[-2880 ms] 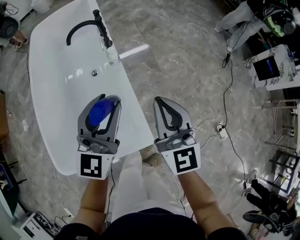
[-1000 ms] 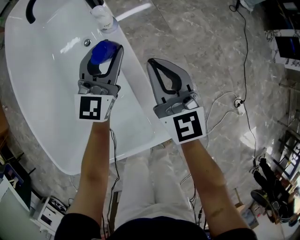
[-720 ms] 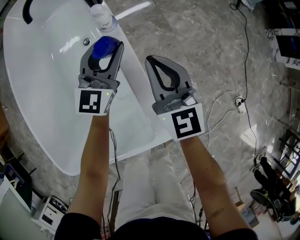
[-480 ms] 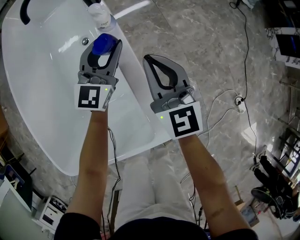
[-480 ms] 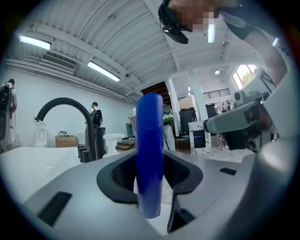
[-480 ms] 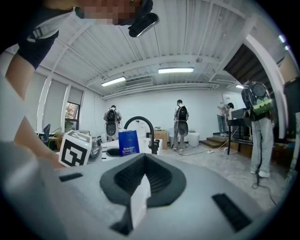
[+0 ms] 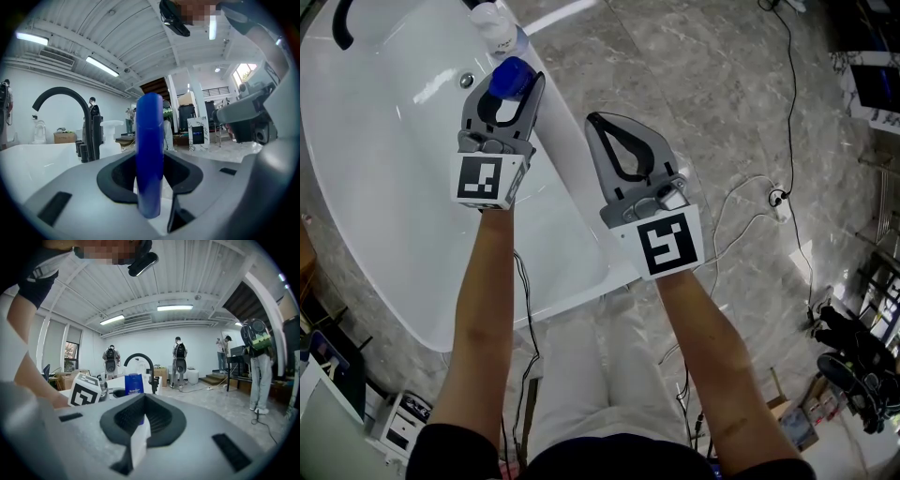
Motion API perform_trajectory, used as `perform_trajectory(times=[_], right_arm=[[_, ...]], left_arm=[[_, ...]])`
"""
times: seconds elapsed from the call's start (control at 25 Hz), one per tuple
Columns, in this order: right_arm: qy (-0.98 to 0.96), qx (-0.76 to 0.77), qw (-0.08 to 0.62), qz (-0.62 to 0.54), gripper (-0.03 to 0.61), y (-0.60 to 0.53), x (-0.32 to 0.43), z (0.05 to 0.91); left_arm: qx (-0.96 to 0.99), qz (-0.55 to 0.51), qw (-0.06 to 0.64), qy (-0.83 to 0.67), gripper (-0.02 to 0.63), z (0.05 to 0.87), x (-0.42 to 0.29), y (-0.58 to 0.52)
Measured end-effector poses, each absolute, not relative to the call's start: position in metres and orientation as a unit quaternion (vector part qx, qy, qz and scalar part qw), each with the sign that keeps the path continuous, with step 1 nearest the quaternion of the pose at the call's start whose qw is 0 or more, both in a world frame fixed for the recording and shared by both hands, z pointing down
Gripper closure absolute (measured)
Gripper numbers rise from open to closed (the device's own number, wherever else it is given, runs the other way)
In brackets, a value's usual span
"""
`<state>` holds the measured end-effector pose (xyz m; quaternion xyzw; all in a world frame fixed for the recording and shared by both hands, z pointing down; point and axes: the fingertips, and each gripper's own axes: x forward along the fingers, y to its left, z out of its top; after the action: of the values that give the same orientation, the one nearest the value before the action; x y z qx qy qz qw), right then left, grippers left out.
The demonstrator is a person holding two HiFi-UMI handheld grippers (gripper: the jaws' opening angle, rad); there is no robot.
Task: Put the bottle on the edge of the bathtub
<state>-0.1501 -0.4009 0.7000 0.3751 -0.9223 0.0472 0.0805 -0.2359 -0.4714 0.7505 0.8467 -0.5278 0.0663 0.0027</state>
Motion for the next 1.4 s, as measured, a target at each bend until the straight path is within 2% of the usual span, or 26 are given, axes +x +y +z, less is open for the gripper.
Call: perform_trajectory(times=[0.68,0.72,0.8,0.84,1.12,1.4], right_arm=[[-0.919,0.381,0.092,0.038,0.577,-0.399,-0.142,0.690],[-0.919,0.380,0.094,0.036,0.577,-0.398,-0.142,0.686],[-0.920,0.378,0.099,0.033,0.577,-0.396,-0.142,0.677],[-0.920,0.378,0.101,0.031,0.577,-0.395,-0.142,0.673],[-0.921,0.377,0.097,0.016,0.577,-0.379,-0.138,0.632],[-0.922,0.375,0.094,-0.005,0.577,-0.362,-0.137,0.597]], left_arm=[[0.856,0.089,0.002,-0.509,0.451,0.754,-0.232,-0.473],[0.855,0.095,0.001,-0.510,0.436,0.754,-0.234,-0.472],[0.854,0.105,0.002,-0.509,0.353,0.754,-0.238,-0.471],[0.856,0.106,0.005,-0.507,0.341,0.753,-0.239,-0.469],[0.855,0.097,0.023,-0.509,0.341,0.733,-0.240,-0.459],[0.851,0.074,0.013,-0.520,0.341,0.688,-0.244,-0.447]])
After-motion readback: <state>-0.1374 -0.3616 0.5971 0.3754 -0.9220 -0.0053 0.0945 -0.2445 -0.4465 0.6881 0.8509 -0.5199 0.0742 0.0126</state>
